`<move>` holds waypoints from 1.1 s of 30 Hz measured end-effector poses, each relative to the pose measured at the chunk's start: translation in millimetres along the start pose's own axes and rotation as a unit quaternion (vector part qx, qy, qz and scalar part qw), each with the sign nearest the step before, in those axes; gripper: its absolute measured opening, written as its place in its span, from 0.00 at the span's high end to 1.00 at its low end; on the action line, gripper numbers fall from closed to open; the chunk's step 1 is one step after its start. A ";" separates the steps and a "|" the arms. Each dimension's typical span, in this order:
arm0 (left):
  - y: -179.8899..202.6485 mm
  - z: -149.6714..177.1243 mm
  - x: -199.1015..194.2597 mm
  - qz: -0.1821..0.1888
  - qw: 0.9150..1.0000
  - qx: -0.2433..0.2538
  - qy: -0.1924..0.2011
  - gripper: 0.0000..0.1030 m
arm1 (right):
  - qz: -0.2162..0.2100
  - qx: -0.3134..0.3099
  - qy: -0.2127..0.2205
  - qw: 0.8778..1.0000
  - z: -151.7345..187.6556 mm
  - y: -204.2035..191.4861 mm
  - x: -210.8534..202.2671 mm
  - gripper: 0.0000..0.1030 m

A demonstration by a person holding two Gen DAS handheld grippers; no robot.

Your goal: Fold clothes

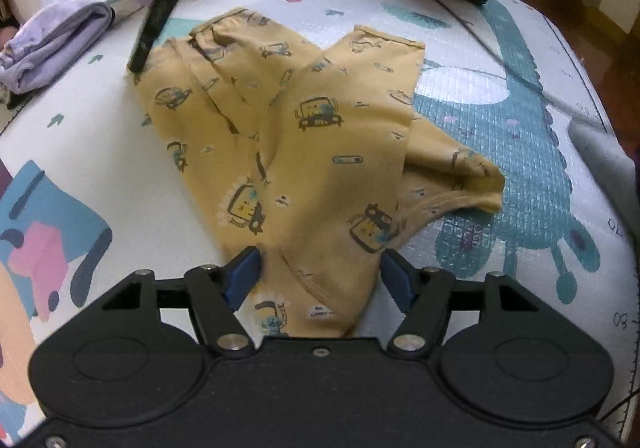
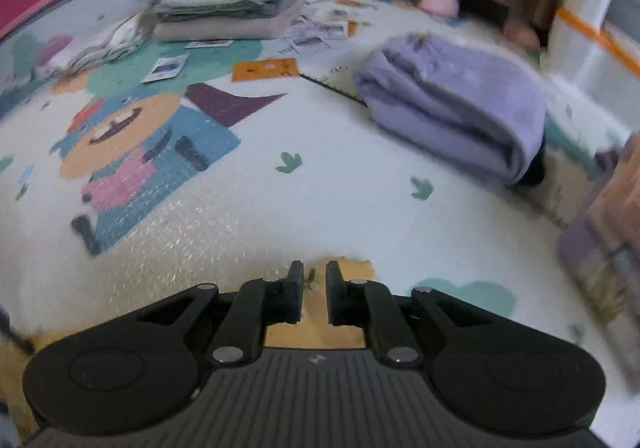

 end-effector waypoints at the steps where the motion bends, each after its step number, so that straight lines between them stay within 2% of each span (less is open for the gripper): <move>1: -0.1 -0.2 0.0 0.001 1.000 -0.003 0.000 0.35 | 0.014 -0.003 0.000 1.000 0.0 1.6 6.1 0.92; 2: -0.2 0.1 -0.4 0.002 1.000 -0.007 0.001 0.34 | 0.028 -0.007 0.001 1.000 0.0 3.3 11.9 0.92; 4: 0.9 0.4 -3.8 -0.005 1.000 -0.009 0.006 0.34 | 0.037 0.025 -0.004 0.999 -4.6 11.6 13.8 0.92; 6: 6.3 -1.3 -10.6 -0.007 1.000 0.001 0.019 0.34 | 0.060 0.016 0.002 0.998 -5.8 15.0 11.8 0.91; 9: 13.0 -0.5 -10.9 0.003 1.000 0.010 0.018 0.34 | 0.050 0.070 0.020 0.996 -7.8 26.3 -1.6 0.90; 11: 11.5 7.5 -2.1 0.013 1.000 -0.001 -0.006 0.33 | 0.045 0.090 0.008 0.995 -2.1 33.8 -13.8 0.88; 13: 14.6 9.1 -3.6 0.016 1.000 0.013 -0.007 0.30 | 0.036 0.099 -0.014 0.994 8.1 39.0 -28.5 0.84; 15: 15.6 8.8 -8.9 0.018 1.000 0.009 0.000 0.30 | 0.016 0.113 -0.033 0.993 27.5 42.1 -57.3 0.77; 17: 16.3 9.0 -14.1 0.021 1.000 0.004 0.013 0.30 | 0.014 0.131 -0.048 0.990 55.8 47.1 -88.0 0.70; 18: 17.4 9.6 -14.7 0.020 1.000 0.006 0.014 0.30 | 0.013 0.150 -0.061 0.987 76.6 51.0 -105.2 0.70; 20: 19.9 9.3 -15.1 0.020 1.000 0.011 0.016 0.30 | 0.023 0.187 -0.081 0.979 112.5 54.8 -127.7 0.69; 23: 23.9 8.9 -14.3 0.020 1.000 0.018 0.015 0.30 | 0.033 0.272 -0.103 0.956 170.2 59.5 -158.7 0.64; 24: 25.2 9.3 -13.6 0.020 1.000 0.021 0.013 0.30 | 0.034 0.285 -0.108 0.952 183.0 56.9 -162.9 0.60; 27: 28.9 10.4 -11.6 0.020 0.999 0.027 0.007 0.30 | 0.029 0.322 -0.119 0.939 218.0 46.1 -173.7 0.60; 33: 29.0 16.2 -7.9 0.017 1.000 0.020 -0.006 0.30 | 0.013 0.336 -0.135 0.932 247.6 20.5 -169.3 0.65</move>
Point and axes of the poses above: each gripper's, at about its wrist camera, not at the fingertips, and x roughly the way its jaws point, y to its right, z to its underside, the point moved 7 cm from there along x, roughly the way its jaws point, and after that the axes turned 10 degrees about z, right-handed, at the moved point
